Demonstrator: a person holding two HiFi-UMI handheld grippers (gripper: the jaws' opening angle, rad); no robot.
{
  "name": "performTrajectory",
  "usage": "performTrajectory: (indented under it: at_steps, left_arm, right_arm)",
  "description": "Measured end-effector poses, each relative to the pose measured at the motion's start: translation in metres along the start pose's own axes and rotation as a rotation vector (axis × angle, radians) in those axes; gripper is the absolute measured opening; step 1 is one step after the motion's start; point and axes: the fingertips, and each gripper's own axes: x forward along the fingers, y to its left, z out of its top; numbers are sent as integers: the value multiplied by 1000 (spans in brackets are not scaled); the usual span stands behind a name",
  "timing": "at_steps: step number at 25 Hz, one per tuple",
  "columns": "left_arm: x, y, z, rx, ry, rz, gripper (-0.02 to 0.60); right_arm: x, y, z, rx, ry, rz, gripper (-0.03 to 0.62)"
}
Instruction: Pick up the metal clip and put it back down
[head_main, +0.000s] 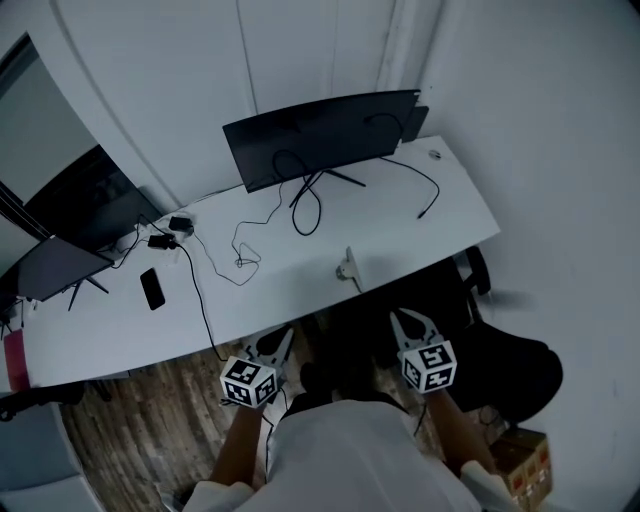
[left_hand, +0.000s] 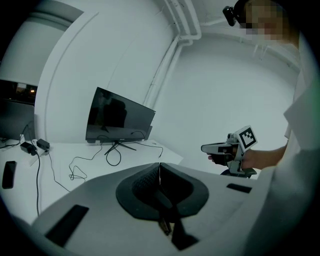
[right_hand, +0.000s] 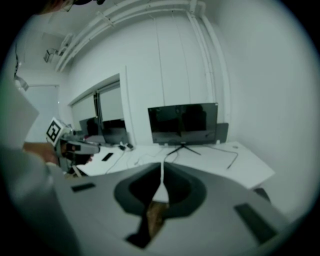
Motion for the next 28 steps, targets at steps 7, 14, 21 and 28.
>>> performTrajectory:
  at_steps: [7,14,21,28]
  left_arm:
    - [9,21,-2,6,51,-70,32]
    - [24,30,-4,-18,84,-112,32]
    - [46,26,-7,-34,115,-137,32]
    - [82,22,-9,-83,147,-135,33]
  right_arm:
    - [10,8,1,14,4,-59,34]
    - [17,7,-1,28,22,-89,34]
    - [29,-2,-4,40,41,-83,34]
    - [51,-27,-6,48,68,-42,34]
